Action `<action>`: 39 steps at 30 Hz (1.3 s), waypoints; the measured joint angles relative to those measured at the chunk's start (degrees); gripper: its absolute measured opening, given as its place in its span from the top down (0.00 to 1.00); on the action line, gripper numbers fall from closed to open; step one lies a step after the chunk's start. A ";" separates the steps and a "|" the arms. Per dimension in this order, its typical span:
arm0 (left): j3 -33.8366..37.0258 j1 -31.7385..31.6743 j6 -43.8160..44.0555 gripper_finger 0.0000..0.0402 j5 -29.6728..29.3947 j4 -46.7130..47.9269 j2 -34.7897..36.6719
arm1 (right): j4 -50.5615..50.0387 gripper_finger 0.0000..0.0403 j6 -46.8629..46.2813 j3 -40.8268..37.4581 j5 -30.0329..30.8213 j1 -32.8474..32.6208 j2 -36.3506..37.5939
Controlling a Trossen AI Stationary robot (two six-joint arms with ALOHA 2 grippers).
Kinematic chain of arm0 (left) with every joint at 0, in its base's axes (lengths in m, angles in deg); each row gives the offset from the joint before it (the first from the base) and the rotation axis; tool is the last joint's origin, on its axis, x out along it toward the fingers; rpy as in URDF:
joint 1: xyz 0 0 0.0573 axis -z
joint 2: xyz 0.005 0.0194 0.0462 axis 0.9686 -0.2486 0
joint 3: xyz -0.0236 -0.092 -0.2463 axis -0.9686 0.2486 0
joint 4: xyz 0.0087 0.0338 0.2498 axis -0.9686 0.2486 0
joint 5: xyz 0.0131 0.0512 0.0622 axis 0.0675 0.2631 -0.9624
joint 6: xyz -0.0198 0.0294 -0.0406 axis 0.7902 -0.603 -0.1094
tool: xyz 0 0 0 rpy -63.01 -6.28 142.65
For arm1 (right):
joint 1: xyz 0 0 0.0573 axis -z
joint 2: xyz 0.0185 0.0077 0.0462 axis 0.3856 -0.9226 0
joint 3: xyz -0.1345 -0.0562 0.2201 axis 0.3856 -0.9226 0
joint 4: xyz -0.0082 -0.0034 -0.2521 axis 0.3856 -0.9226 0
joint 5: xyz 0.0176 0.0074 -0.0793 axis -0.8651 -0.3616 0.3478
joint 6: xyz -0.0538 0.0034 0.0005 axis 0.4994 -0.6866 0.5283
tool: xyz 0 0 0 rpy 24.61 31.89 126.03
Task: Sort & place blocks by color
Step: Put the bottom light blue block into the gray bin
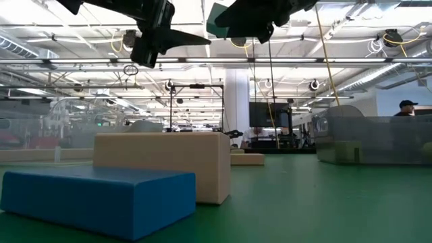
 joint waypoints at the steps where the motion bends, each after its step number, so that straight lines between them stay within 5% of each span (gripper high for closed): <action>1: 0.00 0.00 0.00 0.27 -0.01 -0.01 0.00 | 0.02 0.72 0.25 0.00 0.02 0.02 0.00; 11: -0.11 0.00 -0.09 0.67 -0.13 -0.12 0.02 | 1.96 0.72 1.85 -0.02 0.41 -0.01 -0.07; 18: -0.11 0.00 -1.83 0.66 -0.07 -0.12 0.01 | 1.25 0.71 1.45 0.00 0.44 0.00 -0.07; 29: -0.11 -2.56 -10.38 0.67 0.29 0.03 -0.09 | -11.96 0.27 -9.74 0.11 -0.91 -0.04 2.57; 39: -0.09 -14.12 -17.29 0.64 11.56 8.78 -0.02 | -27.26 0.27 -22.98 0.03 3.43 0.25 6.88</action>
